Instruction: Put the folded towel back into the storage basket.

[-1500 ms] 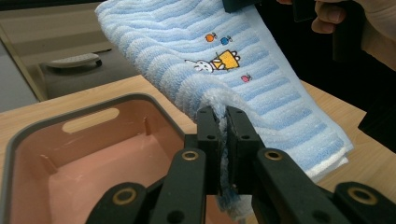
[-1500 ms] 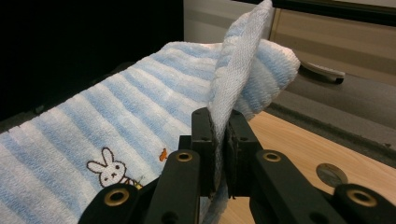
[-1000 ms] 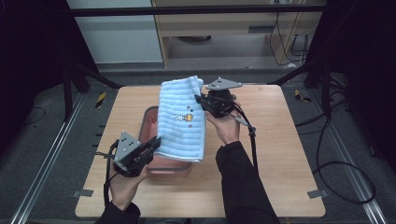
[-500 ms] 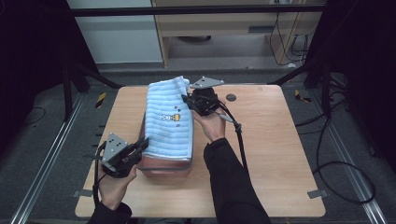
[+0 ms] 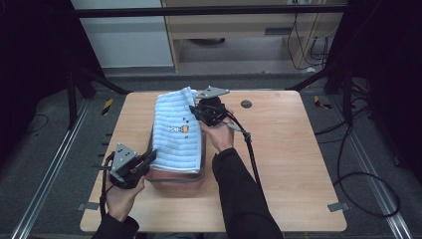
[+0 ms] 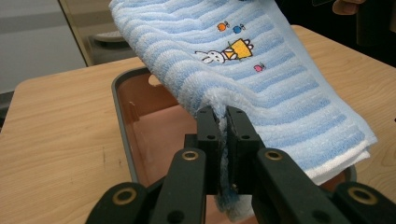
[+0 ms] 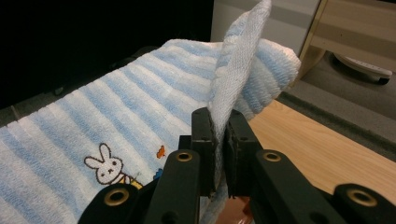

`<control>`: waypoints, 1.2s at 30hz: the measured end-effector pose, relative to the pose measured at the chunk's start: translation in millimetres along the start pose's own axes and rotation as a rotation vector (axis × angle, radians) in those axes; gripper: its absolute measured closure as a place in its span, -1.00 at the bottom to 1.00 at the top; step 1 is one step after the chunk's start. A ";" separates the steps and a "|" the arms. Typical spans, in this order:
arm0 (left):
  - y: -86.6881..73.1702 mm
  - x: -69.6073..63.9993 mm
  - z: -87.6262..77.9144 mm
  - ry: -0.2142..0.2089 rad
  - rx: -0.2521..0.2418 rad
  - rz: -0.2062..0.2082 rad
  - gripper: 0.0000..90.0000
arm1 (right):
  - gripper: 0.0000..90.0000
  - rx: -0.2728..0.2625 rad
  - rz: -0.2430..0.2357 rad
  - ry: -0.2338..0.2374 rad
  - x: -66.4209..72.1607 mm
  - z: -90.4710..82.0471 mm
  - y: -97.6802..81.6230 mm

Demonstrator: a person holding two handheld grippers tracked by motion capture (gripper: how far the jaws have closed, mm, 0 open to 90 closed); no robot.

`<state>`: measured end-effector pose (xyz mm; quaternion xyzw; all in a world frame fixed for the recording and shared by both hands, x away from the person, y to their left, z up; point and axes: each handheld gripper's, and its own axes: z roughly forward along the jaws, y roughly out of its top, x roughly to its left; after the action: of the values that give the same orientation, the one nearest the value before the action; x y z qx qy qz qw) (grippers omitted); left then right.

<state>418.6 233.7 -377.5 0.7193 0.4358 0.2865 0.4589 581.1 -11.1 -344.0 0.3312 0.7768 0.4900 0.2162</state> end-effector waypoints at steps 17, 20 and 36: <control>-19.3 -0.5 15.6 0.006 0.079 0.020 0.88 | 0.87 0.065 0.004 -0.002 1.5 21.4 -23.7; -23.6 1.3 18.0 0.013 0.096 0.017 0.88 | 0.87 0.070 -0.002 -0.001 1.7 24.0 -27.9; -33.7 4.4 24.6 0.015 0.140 0.009 0.88 | 0.87 0.118 0.014 0.007 2.6 39.2 -48.3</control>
<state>428.2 234.2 -418.3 0.7494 0.4550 0.2627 0.4030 590.6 0.5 -404.4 0.3470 0.8027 0.4461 0.1902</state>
